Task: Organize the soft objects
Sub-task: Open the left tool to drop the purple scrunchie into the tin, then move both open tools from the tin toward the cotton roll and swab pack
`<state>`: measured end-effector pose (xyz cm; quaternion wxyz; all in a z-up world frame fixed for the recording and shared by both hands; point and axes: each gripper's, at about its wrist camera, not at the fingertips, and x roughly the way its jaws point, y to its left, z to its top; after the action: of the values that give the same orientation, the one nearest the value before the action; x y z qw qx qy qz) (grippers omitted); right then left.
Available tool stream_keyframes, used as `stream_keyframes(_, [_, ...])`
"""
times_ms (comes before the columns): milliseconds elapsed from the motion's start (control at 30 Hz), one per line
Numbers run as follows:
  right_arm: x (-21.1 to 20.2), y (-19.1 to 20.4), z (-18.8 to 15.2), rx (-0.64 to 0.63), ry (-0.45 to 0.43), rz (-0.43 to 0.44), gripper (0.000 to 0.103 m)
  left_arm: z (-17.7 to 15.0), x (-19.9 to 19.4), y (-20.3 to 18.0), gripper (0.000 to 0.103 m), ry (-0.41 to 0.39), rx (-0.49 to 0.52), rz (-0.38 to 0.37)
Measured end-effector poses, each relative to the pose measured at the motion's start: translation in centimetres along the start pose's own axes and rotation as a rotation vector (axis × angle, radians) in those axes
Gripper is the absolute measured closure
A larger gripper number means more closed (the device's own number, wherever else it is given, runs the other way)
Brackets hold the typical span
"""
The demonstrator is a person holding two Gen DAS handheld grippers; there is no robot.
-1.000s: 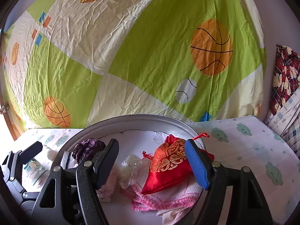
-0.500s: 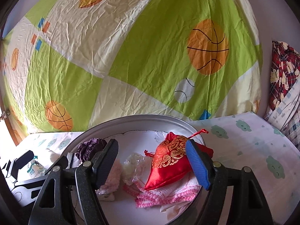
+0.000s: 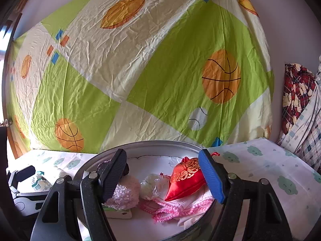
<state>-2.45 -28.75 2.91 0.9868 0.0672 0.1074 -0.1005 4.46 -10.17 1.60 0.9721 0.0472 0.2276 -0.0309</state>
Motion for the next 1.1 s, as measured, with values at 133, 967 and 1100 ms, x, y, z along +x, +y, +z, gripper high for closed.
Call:
stream_keyframes(133, [-0.5, 0.3, 0.0, 0.003, -0.002, -0.01, 0.027, -0.2, -0.2, 0.4, 0.0, 0.003, 0.007, -0.003])
stream_keyframes(967, [-4.8, 3.8, -1.0, 0.018, -0.05, 0.009, 0.027, -1.3, -1.2, 3.6, 0.0, 0.022, 0.034, -0.006])
stream_keyframes(1100, [-5.0, 5.0, -1.1, -0.001, -0.047, 0.023, 0.027, -1.5, -1.1, 4.6, 0.0, 0.024, 0.036, 0.004])
